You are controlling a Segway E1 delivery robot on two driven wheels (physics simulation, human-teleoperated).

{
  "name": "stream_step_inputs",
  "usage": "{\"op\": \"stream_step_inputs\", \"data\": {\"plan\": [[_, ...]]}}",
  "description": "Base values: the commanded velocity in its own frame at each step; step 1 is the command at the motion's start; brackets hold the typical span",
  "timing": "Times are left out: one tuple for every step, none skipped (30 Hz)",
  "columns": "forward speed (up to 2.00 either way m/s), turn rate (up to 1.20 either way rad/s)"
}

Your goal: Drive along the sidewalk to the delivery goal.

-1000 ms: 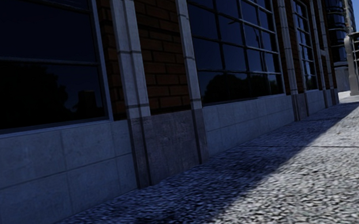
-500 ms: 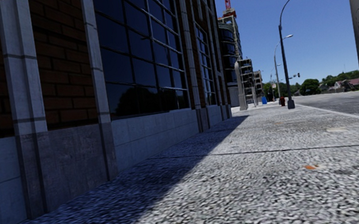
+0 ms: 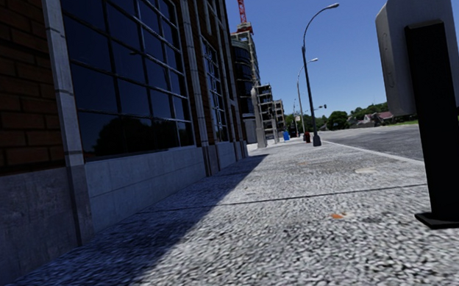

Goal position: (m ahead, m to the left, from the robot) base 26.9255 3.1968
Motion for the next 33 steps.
{"op": "stream_step_inputs", "data": {"plan": [[1.18, 0.0], [1.19, 0.0], [1.2, 0.0], [1.2, 0.0], [1.21, 0.0], [1.21, 0.0], [1.21, 0.0], [1.21, 0.0], [1.21, 0.0], [1.21, 0.0], [1.22, 0.0], [1.22, 0.0], [1.22, 0.0], [1.22, 0.0], [1.22, 0.0], [1.22, 0.0], [1.22, 0.0], [1.23, 0.0], [1.23, 0.0], [1.23, 0.0], [1.23, 0.0], [1.23, 0.0], [1.23, 0.0], [1.23, 0.0], [1.23, 0.0], [1.23, 0.0], [1.23, 0.0], [1.23, 0.0], [1.23, 0.0], [1.23, 0.0], [1.23, -0.45], [1.23, -0.76], [1.23, -0.91]]}}
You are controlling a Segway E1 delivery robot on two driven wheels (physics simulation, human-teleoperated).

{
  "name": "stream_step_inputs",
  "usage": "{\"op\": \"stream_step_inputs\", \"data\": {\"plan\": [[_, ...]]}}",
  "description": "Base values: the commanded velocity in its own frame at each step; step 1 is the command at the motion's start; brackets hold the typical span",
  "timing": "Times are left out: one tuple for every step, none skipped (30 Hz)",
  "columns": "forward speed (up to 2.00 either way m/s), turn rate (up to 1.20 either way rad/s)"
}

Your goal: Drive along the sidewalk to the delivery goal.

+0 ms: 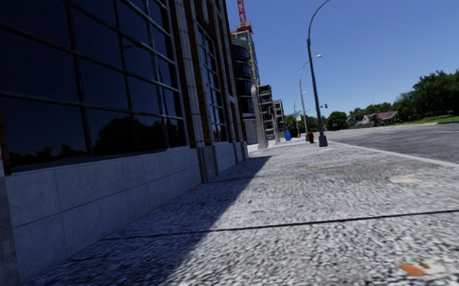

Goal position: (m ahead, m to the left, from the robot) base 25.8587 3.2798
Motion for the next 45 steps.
{"op": "stream_step_inputs", "data": {"plan": [[1.23, -1.2], [1.23, -1.2], [1.23, -1.18], [1.23, -1.18], [1.23, -0.17], [1.23, -0.04], [1.23, 0.0], [1.23, 0.0], [1.23, 0.0], [1.23, 0.0], [1.23, 0.0], [1.23, 0.0], [1.23, 0.0], [1.23, 0.0], [1.23, 0.0], [1.23, 0.0], [1.23, 0.0], [1.23, 0.0], [1.23, 0.0], [1.23, 0.0], [1.23, 0.0], [1.23, 0.0], [1.23, 0.0], [1.23, -0.83], [1.23, -1.2], [1.24, -1.2], [1.24, -0.75], [1.24, -0.14], [1.24, 0.0], [1.24, 0.0], [1.24, 0.0], [1.24, 0.0], [1.24, 0.0], [1.24, 0.0], [1.24, 0.0], [1.24, 0.0], [1.24, 0.0], [1.24, 0.0], [1.24, 0.0], [1.24, 0.0], [1.24, 0.0], [1.24, 0.0], [1.24, 0.0], [1.24, 0.0], [1.24, 0.0]]}}
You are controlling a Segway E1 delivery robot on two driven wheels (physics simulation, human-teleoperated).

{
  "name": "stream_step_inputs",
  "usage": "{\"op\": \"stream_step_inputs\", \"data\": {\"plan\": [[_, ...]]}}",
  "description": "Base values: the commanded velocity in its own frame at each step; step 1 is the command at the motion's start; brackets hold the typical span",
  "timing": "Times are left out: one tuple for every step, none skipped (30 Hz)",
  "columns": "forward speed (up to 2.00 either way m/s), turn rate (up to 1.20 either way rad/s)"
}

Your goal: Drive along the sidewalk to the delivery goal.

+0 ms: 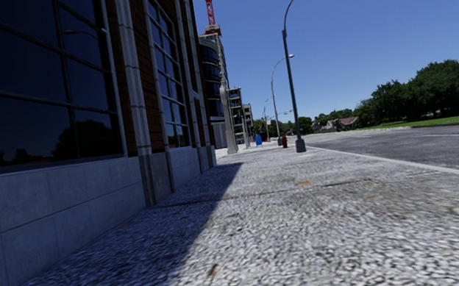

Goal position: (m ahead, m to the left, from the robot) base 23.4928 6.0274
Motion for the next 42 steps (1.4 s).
{"op": "stream_step_inputs", "data": {"plan": [[1.24, 0.0], [1.24, -0.06], [1.24, -0.23], [1.24, -0.31], [1.24, -0.34], [1.24, -0.36], [1.24, -0.36], [1.24, -0.36], [1.24, -0.37], [1.24, -0.37], [1.24, -0.37], [1.24, -0.37], [1.24, -0.37], [1.24, -0.37], [1.24, -0.37], [1.24, -0.32], [1.25, -0.11], [1.25, -0.03], [1.25, -0.01], [1.25, -0.01], [1.25, 0.0], [1.25, 0.0], [1.25, 0.0], [1.25, 0.0], [1.25, 0.0], [1.25, 0.0], [1.25, 0.0], [1.25, 0.0], [1.25, 0.0], [1.25, 0.0], [1.25, 0.0], [1.25, 0.0], [1.25, 0.0], [1.25, 0.0], [1.25, 0.0], [1.25, 0.0], [1.25, 0.0], [1.25, 0.0], [1.27, 0.0], [1.29, 0.0], [1.29, 0.0], [1.29, 0.0]]}}
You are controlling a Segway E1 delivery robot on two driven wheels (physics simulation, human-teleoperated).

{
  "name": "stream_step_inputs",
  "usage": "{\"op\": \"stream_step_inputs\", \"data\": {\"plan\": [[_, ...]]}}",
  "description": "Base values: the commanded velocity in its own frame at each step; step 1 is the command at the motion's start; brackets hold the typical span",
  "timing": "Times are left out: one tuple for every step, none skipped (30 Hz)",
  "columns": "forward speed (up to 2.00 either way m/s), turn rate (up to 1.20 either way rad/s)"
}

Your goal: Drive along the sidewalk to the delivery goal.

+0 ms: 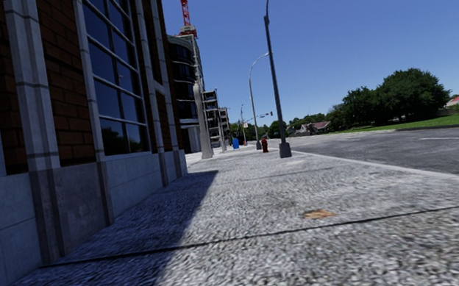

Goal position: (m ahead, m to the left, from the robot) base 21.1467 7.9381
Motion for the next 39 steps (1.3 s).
{"op": "stream_step_inputs", "data": {"plan": [[1.29, 0.0], [1.3, 0.0], [1.3, 0.0], [1.3, 0.0], [1.3, 0.0], [1.31, 0.0], [1.31, 0.0], [1.31, 0.0], [1.31, 0.0], [1.31, 0.0], [1.31, 0.0], [1.31, 0.0], [1.31, 0.0], [1.31, 0.0], [1.31, 0.0], [1.31, 0.0], [1.31, 0.0], [1.31, 0.0], [1.31, 0.0], [1.31, 0.0], [1.31, 0.0], [1.31, 0.0], [1.31, 0.0], [1.31, 0.0], [1.31, 0.0], [1.31, 0.0], [1.31, 0.0], [1.31, 0.0], [1.31, 0.0], [1.31, 0.0], [1.31, 0.0], [1.31, 0.0], [1.31, 0.0], [1.31, 0.0], [1.31, 0.0], [1.31, 0.0], [1.31, 0.0], [1.32, 0.0], [1.32, 0.0]]}}
